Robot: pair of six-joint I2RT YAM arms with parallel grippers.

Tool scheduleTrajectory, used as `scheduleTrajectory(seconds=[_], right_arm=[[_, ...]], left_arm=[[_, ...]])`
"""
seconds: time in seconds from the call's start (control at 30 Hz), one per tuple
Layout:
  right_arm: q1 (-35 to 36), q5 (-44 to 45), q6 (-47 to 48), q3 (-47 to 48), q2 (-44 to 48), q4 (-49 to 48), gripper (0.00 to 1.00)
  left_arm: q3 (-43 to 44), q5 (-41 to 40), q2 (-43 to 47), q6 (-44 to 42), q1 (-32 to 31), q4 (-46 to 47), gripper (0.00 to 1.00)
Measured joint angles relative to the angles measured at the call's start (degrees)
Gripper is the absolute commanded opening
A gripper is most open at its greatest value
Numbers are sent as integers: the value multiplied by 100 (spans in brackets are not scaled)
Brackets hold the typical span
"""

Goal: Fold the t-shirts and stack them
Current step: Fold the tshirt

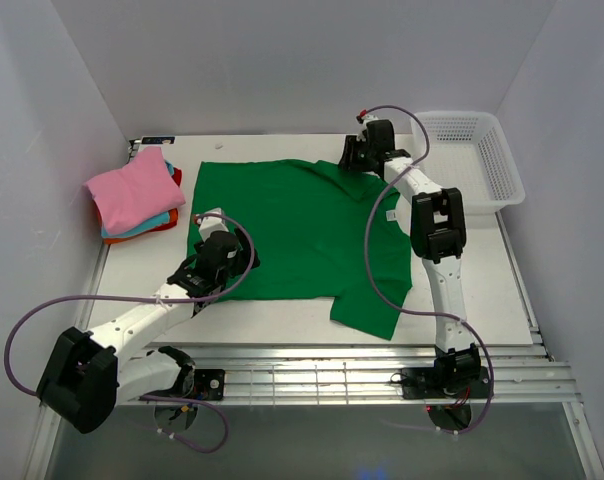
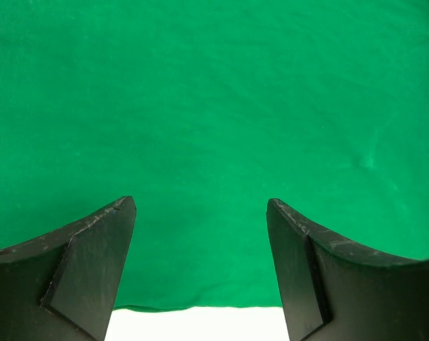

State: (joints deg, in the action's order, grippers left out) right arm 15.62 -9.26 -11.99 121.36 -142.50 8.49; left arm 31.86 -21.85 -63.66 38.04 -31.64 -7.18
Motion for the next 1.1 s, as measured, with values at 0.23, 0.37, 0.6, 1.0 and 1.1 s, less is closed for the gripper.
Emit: scheduleTrajectory(seconds=[0.23, 0.37, 0.6, 1.0, 1.1], right_arm=[[0, -160, -63, -116, -177, 188, 31], [0, -157, -52, -170, -175, 125, 8], [0, -105, -15, -977, 247, -258, 8], [59, -109, 442, -3195, 2391, -848, 18], [92, -214, 535, -3493, 2671, -872, 21]], left_arm=[[-26, 9, 0, 33, 0, -4, 85], [-35, 11, 0, 59, 0, -4, 85], [-55, 31, 0, 101, 0, -4, 85], [-162, 136, -17, 151, 0, 79, 85], [-162, 160, -63, 160, 0, 136, 85]])
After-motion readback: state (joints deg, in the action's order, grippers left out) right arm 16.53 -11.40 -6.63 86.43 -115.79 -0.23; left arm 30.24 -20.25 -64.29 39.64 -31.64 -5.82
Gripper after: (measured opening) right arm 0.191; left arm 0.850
